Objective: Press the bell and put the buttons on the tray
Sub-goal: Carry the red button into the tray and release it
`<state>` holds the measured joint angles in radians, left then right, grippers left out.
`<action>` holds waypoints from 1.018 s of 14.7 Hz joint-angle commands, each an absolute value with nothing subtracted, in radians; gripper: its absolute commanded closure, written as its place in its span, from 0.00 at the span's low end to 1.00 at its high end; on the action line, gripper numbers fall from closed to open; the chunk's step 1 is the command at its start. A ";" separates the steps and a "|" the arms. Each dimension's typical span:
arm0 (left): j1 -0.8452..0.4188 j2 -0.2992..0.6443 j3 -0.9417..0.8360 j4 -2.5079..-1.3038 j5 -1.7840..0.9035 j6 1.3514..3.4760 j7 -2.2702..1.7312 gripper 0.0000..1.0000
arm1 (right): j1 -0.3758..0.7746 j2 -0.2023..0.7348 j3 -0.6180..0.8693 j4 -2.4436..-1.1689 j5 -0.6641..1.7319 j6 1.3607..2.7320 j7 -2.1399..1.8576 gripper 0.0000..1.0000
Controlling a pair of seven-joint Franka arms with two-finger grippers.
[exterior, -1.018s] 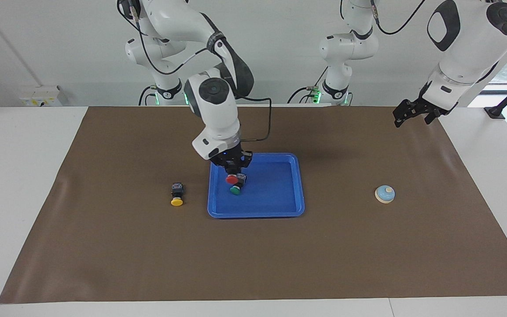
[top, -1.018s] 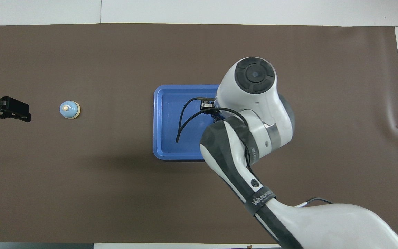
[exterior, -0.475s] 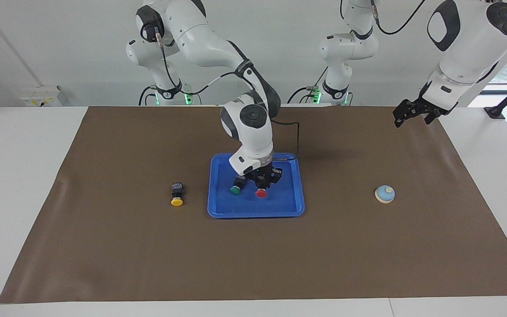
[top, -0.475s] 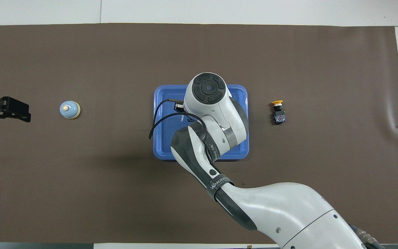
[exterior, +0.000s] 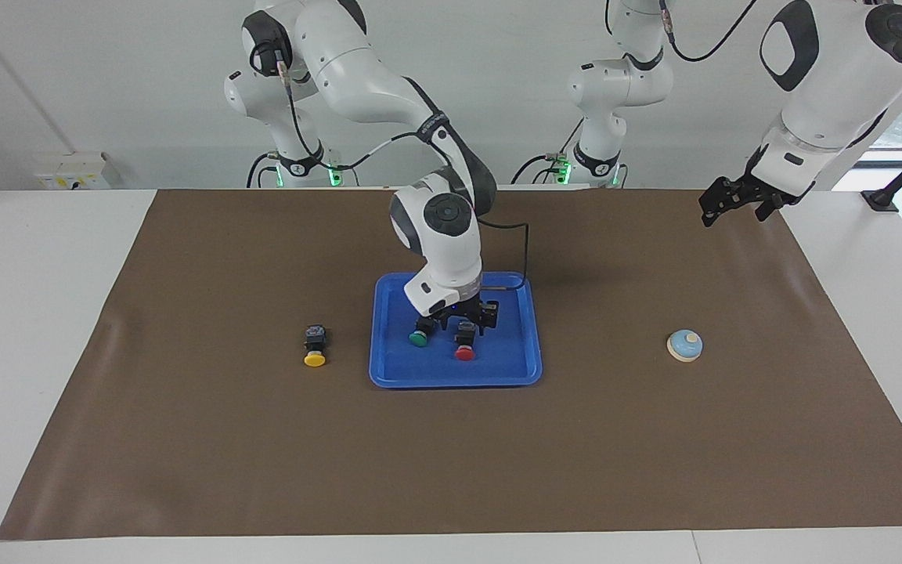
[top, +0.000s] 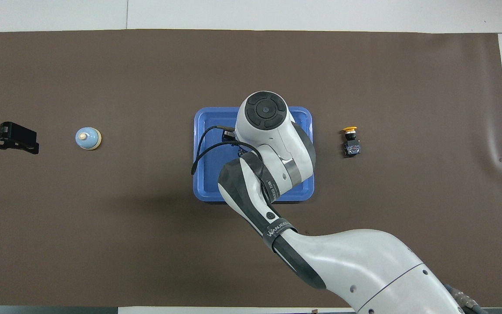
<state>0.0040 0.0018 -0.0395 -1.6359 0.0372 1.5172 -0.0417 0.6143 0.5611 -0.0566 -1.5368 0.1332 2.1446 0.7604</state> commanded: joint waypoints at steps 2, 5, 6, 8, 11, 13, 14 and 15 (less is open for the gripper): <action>0.000 -0.020 -0.035 -1.652 0.028 1.511 -0.051 0.00 | 0.496 0.474 -0.058 -1.545 0.130 2.070 0.671 0.00; 0.000 -0.020 -0.035 -1.652 0.028 1.511 -0.051 0.00 | 0.376 0.404 -0.060 -1.601 0.130 2.008 0.459 0.00; 0.000 -0.020 -0.035 -1.652 0.028 1.511 -0.051 0.00 | 0.339 0.382 -0.060 -1.642 0.130 2.014 0.386 0.00; 0.000 -0.020 -0.035 -1.652 0.028 1.511 -0.051 0.00 | 0.281 0.367 -0.060 -1.699 0.130 2.048 0.269 0.00; 0.000 -0.020 -0.035 -1.652 0.028 1.511 -0.051 0.00 | 0.241 0.327 -0.061 -1.834 0.129 2.144 0.084 0.00; 0.000 -0.020 -0.035 -1.652 0.028 1.511 -0.051 0.00 | 0.224 0.308 -0.061 -1.906 0.129 2.213 -0.049 0.00; 0.000 -0.020 -0.035 -1.652 0.028 1.511 -0.051 0.00 | 0.224 0.299 -0.061 -1.931 0.129 2.223 -0.070 0.00; 0.000 -0.020 -0.035 -1.652 0.028 1.511 -0.051 0.00 | 0.225 0.298 -0.061 -1.943 0.129 2.224 -0.074 0.00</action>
